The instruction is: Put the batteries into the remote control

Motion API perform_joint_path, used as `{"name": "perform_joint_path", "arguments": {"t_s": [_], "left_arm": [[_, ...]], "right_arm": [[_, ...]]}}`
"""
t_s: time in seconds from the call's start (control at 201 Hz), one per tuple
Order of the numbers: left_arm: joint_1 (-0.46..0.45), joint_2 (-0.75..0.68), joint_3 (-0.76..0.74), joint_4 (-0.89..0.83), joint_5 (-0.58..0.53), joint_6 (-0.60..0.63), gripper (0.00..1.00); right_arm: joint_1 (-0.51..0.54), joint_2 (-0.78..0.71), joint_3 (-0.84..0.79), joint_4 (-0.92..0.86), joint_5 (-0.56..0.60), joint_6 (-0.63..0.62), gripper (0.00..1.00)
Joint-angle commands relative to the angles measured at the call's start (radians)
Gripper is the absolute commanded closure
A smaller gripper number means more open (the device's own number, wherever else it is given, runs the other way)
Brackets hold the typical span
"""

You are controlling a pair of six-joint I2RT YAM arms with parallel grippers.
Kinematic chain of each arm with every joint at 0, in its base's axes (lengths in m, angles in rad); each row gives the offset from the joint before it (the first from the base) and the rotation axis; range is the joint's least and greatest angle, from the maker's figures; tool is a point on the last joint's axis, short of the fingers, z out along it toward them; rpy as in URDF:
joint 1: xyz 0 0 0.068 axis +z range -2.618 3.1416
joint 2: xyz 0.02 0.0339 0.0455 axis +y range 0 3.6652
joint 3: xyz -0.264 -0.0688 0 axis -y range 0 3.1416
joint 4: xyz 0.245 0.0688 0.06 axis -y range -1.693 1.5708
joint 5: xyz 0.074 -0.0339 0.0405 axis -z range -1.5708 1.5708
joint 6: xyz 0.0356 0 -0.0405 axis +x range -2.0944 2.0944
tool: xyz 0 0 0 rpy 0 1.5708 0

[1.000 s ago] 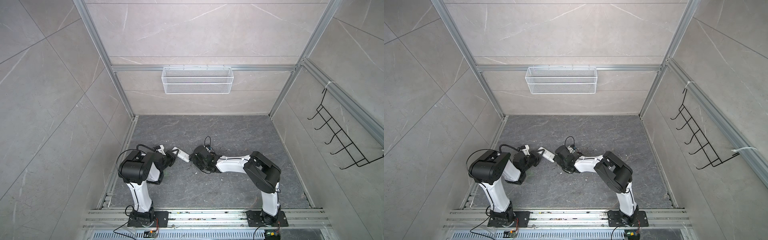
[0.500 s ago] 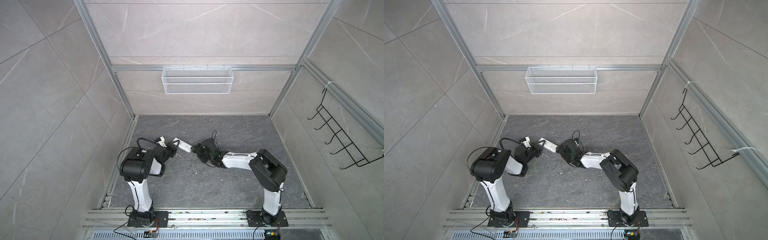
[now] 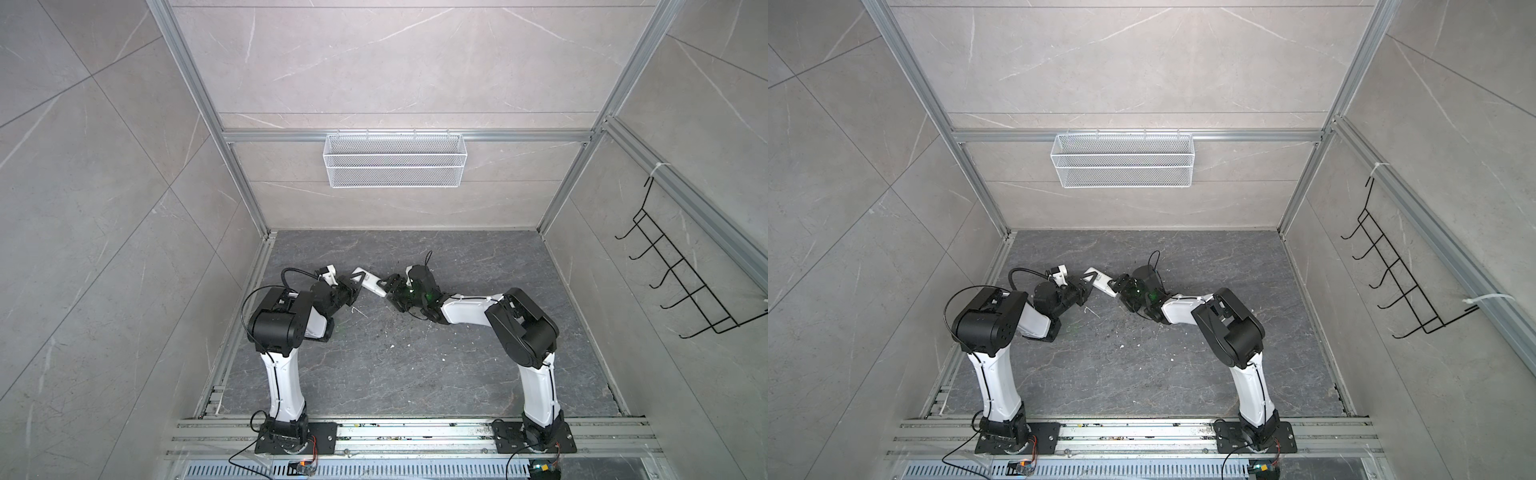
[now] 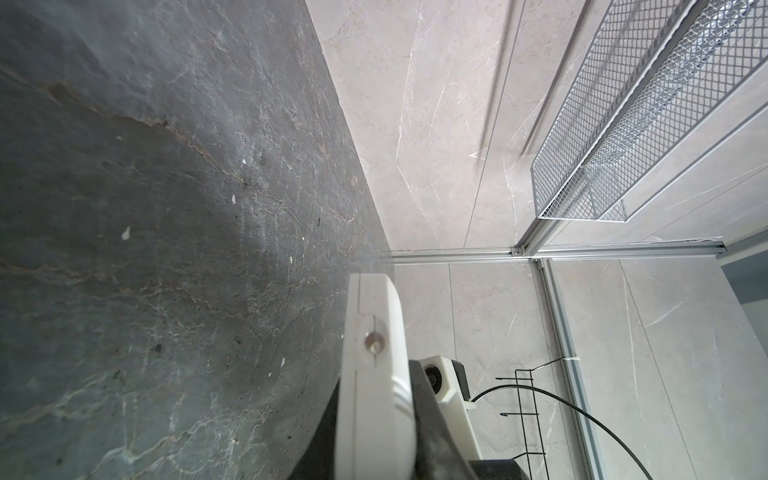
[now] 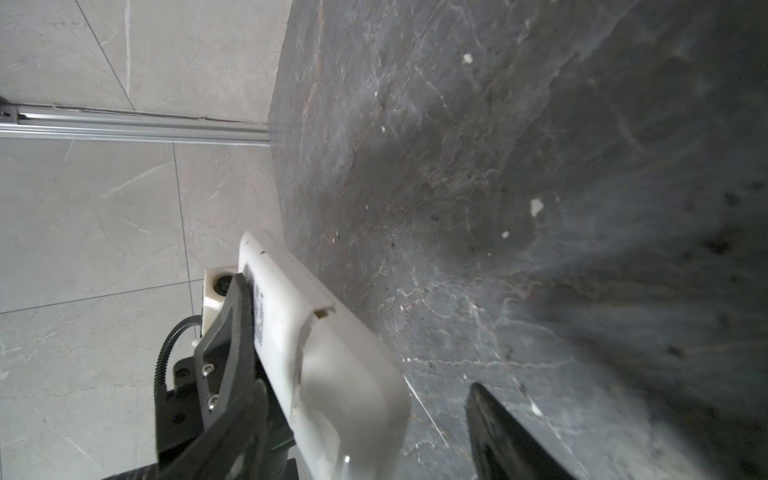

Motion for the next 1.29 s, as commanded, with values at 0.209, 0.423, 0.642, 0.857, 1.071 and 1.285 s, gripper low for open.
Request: {"name": "perform_joint_path", "arguments": {"t_s": [0.209,0.423,0.642,0.857,1.071,1.285], "left_arm": [[-0.005,0.016,0.047,0.061,-0.001,-0.024,1.0],[-0.005,0.025,0.06,0.061,0.004,-0.011,1.0],[-0.003,0.048,0.075,0.061,0.0,0.01,1.0],[-0.001,0.075,0.097,0.06,0.009,0.053,1.0],[0.014,0.105,0.093,0.06,0.019,0.1,1.0],[0.016,0.138,0.097,0.061,0.045,0.138,1.0]], "right_arm": [[-0.014,0.055,0.066,0.049,-0.051,0.015,0.48],[-0.014,0.084,0.063,0.037,-0.046,0.015,0.58],[-0.015,0.076,0.009,-0.032,-0.009,-0.008,0.73],[-0.016,0.054,-0.019,-0.147,0.029,-0.056,0.74],[-0.016,0.045,-0.039,-0.215,0.047,-0.078,0.7],[-0.016,0.054,-0.041,-0.231,0.048,-0.081,0.66]]}}
